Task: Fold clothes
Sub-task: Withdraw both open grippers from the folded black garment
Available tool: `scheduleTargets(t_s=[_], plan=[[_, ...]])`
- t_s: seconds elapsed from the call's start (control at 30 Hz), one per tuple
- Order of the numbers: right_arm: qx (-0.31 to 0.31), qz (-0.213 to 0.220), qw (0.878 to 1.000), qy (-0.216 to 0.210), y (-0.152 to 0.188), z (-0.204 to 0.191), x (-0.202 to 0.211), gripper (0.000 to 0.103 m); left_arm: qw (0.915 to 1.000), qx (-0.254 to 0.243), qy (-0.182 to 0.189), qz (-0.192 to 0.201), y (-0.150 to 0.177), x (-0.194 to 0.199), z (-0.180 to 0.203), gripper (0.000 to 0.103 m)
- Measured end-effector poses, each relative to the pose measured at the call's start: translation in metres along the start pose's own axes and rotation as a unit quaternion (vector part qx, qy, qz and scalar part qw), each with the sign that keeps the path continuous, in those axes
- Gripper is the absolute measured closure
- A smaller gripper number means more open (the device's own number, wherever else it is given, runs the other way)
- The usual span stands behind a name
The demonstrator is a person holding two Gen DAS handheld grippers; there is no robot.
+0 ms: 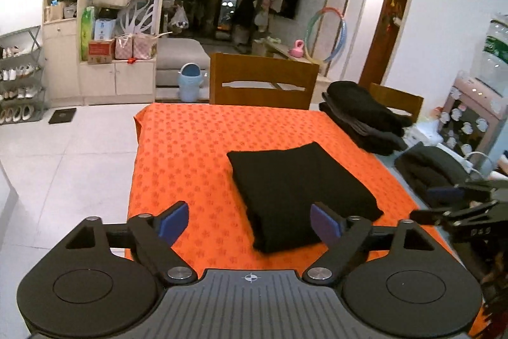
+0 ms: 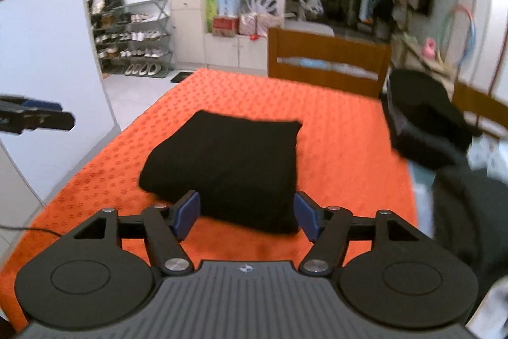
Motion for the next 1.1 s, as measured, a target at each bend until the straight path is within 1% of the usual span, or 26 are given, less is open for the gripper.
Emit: scheduleTargets(t_s=[0.03, 0.1, 0.17, 0.23, 0.3, 0.37, 0.43, 0.47, 0.57, 0.67, 0.7, 0.8, 0.9, 0.97, 1.1], plan=[[-0.011, -0.002, 1.000, 0.007, 0.005, -0.009, 0.002, 0.026, 1.0000, -0.002, 0.007, -0.001, 0.003, 0.005, -0.003, 0.013], [-0.033, -0.007, 0.999, 0.020, 0.015, -0.027, 0.005, 0.025, 0.9996, -0.011, 0.024, -0.003, 0.008, 0.013, -0.010, 0.012], [-0.055, -0.011, 0.998, 0.033, 0.025, -0.045, 0.008, 0.023, 0.9986, -0.026, 0.045, -0.006, 0.012, 0.021, -0.018, 0.007], [-0.077, -0.016, 0.996, 0.047, 0.036, -0.063, 0.011, 0.022, 0.9960, -0.051, 0.072, -0.010, 0.014, 0.030, -0.028, 0.003], [-0.101, -0.019, 0.993, 0.064, 0.044, -0.082, 0.015, 0.018, 0.9912, -0.078, 0.106, -0.018, 0.016, 0.040, -0.040, 0.003], [-0.129, -0.016, 0.987, 0.099, 0.045, -0.105, 0.020, 0.016, 0.9841, -0.105, 0.139, -0.031, 0.017, 0.052, -0.051, 0.003], [-0.161, -0.009, 0.979, 0.125, 0.045, -0.123, 0.023, 0.015, 0.9756, -0.139, 0.167, -0.034, 0.017, 0.064, -0.063, 0.002], [-0.177, -0.005, 0.975, 0.137, 0.045, -0.131, 0.025, 0.015, 0.9722, -0.153, 0.173, -0.038, 0.018, 0.069, -0.068, 0.001], [-0.221, 0.003, 0.962, 0.161, 0.042, -0.150, 0.030, 0.014, 0.9662, -0.173, 0.185, -0.047, 0.014, 0.081, -0.084, 0.000], [-0.241, 0.012, 0.952, 0.186, 0.038, -0.166, 0.034, 0.012, 0.9639, -0.165, 0.205, -0.043, 0.008, 0.089, -0.098, 0.000], [-0.241, 0.014, 0.951, 0.193, 0.036, -0.170, 0.034, 0.011, 0.9632, -0.165, 0.208, -0.043, 0.006, 0.090, -0.103, 0.000], [-0.240, 0.019, 0.947, 0.212, 0.030, -0.180, 0.035, 0.010, 0.9600, -0.172, 0.217, -0.041, -0.002, 0.087, -0.115, 0.000], [-0.240, 0.023, 0.943, 0.231, 0.025, -0.190, 0.037, 0.009, 0.9553, -0.179, 0.231, -0.044, -0.014, 0.075, -0.124, 0.000], [-0.240, 0.026, 0.939, 0.243, 0.021, -0.197, 0.037, 0.008, 0.9508, -0.185, 0.244, -0.049, -0.022, 0.063, -0.127, 0.000], [-0.252, 0.030, 0.931, 0.264, 0.014, -0.201, 0.030, 0.008, 0.9379, -0.213, 0.268, -0.059, -0.041, 0.032, -0.130, 0.000]])
Point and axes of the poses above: each gripper's, at about its wrist camera, not at the fingertips, and x roughly against the way its jaws point, z to its right, y to its underside, the point moved 7 cm from there along -x, roughly the way its jaws point, and after that the axes turned 6 degrees about y, right-handed, at the moved point
